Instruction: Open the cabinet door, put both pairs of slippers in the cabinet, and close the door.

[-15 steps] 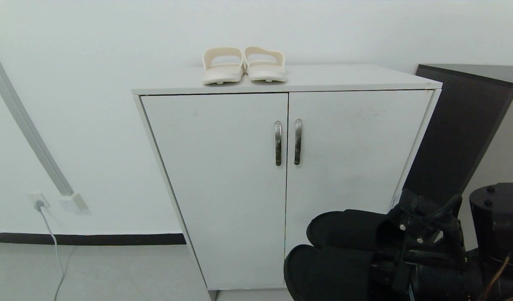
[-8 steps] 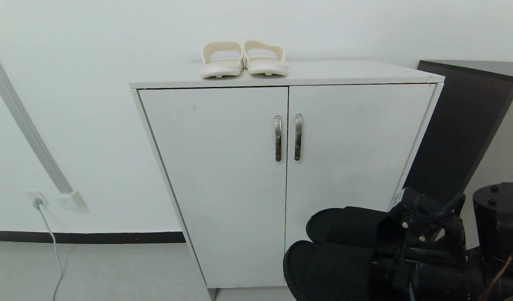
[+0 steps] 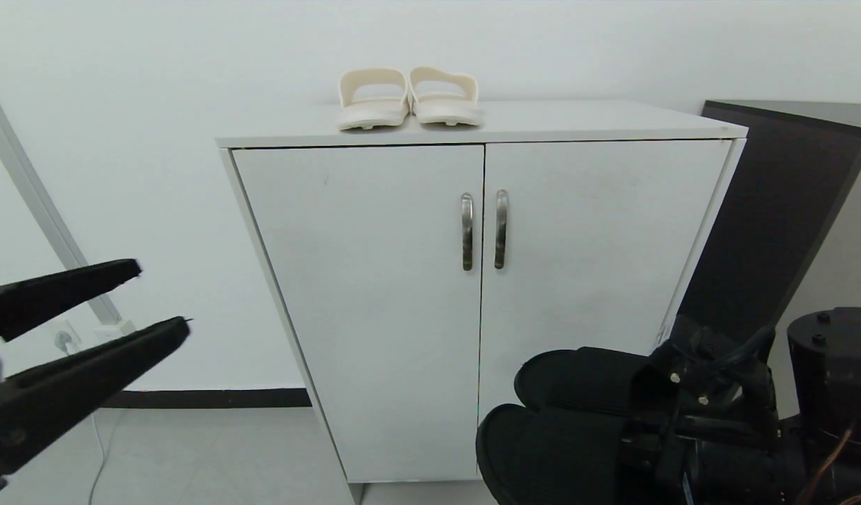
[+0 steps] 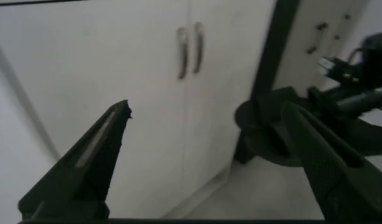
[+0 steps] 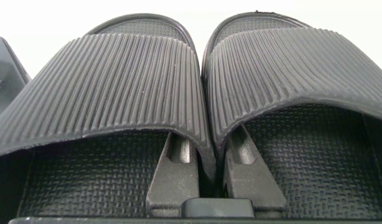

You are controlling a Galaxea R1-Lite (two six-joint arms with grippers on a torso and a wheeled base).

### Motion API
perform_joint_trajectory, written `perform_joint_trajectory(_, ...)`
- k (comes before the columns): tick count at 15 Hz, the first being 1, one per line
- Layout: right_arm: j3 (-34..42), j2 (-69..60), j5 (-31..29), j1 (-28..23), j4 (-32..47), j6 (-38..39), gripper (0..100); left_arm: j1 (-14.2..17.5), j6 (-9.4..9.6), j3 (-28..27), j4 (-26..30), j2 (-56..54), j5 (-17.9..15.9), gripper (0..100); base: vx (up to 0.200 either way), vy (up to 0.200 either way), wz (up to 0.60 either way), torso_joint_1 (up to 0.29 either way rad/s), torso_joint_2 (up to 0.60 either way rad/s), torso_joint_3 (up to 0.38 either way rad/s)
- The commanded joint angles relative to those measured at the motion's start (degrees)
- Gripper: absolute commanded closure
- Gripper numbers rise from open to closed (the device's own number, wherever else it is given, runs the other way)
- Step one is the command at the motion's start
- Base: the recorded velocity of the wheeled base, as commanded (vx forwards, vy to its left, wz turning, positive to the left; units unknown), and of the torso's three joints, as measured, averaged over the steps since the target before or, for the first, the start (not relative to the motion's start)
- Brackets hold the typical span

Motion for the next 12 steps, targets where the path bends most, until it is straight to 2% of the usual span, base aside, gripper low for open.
perform_joint_trajectory(1, 0.21, 0.49, 0.04, -0.02, -0.01, -0.03, 100, -9.87, 1.59, -6.1, -0.51, 11.39, 0.05, 0, 0.0, 0.0, 0.0, 0.0, 0.0, 0.0)
perform_joint_trajectory(3, 0.3, 1.11, 0.12, -0.02, -0.09, -0.03, 100, -15.41, 1.59, -10.24, -0.69, 17.45, 1.81, 0, 0.0, 0.0, 0.0, 0.0, 0.0, 0.0)
perform_joint_trajectory(4, 0.3, 1.11, 0.12, -0.02, -0.09, -0.03, 100, -16.55, 1.32, -11.29, -1.13, 18.95, 1.9, 0, 0.0, 0.0, 0.0, 0.0, 0.0, 0.0)
perform_joint_trajectory(5, 0.39, 1.2, 0.12, -0.02, -0.09, -0.03, 100, -19.54, 0.09, -14.45, -5.0, 24.92, 1.9, 0, 0.0, 0.0, 0.0, 0.0, 0.0, 0.0)
perform_joint_trajectory(6, 0.39, 1.2, 0.12, -0.02, -0.09, -0.03, 100, -20.77, -1.14, -16.56, -8.16, 28.7, 1.98, 0, 0.0, 0.0, 0.0, 0.0, 0.0, 0.0)
perform_joint_trajectory(7, 0.39, 1.2, 0.12, -0.02, -0.09, -0.03, 100, -21.21, -1.75, -17.71, -9.57, 30.64, 1.98, 0, 0.0, 0.0, 0.0, 0.0, 0.0, 0.0)
perform_joint_trajectory(8, 0.3, 1.2, 0.04, -0.11, -0.09, -0.03, 100, -21.83, -3.16, -21.31, -11.76, 35.56, 1.81, 0, 0.0, 0.0, 0.0, 0.0, 0.0, 0.0)
perform_joint_trajectory(12, 0.13, 1.28, -0.05, -0.02, -0.88, -0.03, 100, -22.18, -6.32, -29.48, -11.85, 43.38, -0.57, 0, 0.0, 0.0, 0.0, 0.0, 0.0, 0.0)
